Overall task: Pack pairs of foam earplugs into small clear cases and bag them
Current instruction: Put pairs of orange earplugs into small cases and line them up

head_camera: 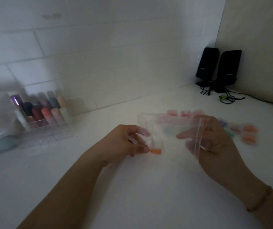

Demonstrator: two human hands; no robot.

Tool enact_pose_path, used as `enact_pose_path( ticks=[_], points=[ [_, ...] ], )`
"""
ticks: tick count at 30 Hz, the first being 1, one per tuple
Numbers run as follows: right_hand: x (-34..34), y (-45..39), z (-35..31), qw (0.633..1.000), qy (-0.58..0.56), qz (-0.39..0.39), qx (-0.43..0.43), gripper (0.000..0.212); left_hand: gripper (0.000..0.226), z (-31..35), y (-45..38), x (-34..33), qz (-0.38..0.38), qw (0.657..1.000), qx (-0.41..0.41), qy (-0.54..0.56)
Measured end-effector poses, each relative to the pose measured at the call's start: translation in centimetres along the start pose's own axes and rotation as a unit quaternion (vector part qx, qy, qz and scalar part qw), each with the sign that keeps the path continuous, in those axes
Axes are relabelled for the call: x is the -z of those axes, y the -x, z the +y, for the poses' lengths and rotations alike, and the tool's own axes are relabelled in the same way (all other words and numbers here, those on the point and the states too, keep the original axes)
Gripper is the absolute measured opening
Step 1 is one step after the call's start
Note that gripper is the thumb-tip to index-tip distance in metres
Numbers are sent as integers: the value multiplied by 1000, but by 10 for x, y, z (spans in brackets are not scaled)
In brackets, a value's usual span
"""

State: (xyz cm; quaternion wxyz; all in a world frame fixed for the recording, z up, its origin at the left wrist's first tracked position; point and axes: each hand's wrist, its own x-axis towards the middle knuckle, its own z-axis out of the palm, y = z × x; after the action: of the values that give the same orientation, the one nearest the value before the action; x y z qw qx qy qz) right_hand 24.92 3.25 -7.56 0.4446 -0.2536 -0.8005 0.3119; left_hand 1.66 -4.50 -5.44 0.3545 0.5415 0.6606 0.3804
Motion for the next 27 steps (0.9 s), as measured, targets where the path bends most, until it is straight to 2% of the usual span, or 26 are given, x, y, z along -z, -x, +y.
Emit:
enact_pose_path(
  ticks=[1,2,3,4,5,6,7,8,11,15,17,21,24,27],
  points=[
    [1,0,2,999,-22,-37,-24,46,27,0,-1,-1,7,1000,-20,19],
    [0,1,0,992,-21,-121,0,37,23,0,-1,-1,8,999,-38,38],
    [-3,2,2,988,-2,-149,40,25,22,0,-2,-2,4,997,-51,52],
    [0,0,5,988,-37,-142,37,13,23,0,-2,-3,-2,996,-59,60],
    [0,2,9,988,-11,-156,17,14,25,-1,-2,-2,-5,996,-62,59],
    [0,8,14,981,79,-173,45,26,27,-3,-3,-2,-8,997,-60,46],
    [2,4,13,986,122,-113,9,38,27,-5,-4,0,-12,998,-53,21],
    [2,0,11,994,82,-65,-45,44,25,-7,-4,2,-17,999,-42,-7],
    [4,-4,4,998,14,-30,-56,46,18,-7,-4,7,-12,1000,-27,-10],
    [2,-2,7,994,-24,-75,-78,42,6,-6,-3,7,7,997,-46,57],
    [4,-2,7,991,8,-107,-80,45,3,-6,-1,10,12,996,-45,70],
    [6,-2,9,989,64,-115,-71,44,15,-6,0,14,37,992,-50,109],
    [4,-2,7,990,38,-116,-70,41,4,-6,-3,9,62,993,-94,46],
    [6,-4,10,990,55,-117,-61,42,8,-6,-4,9,23,988,-116,98]
  ],
)
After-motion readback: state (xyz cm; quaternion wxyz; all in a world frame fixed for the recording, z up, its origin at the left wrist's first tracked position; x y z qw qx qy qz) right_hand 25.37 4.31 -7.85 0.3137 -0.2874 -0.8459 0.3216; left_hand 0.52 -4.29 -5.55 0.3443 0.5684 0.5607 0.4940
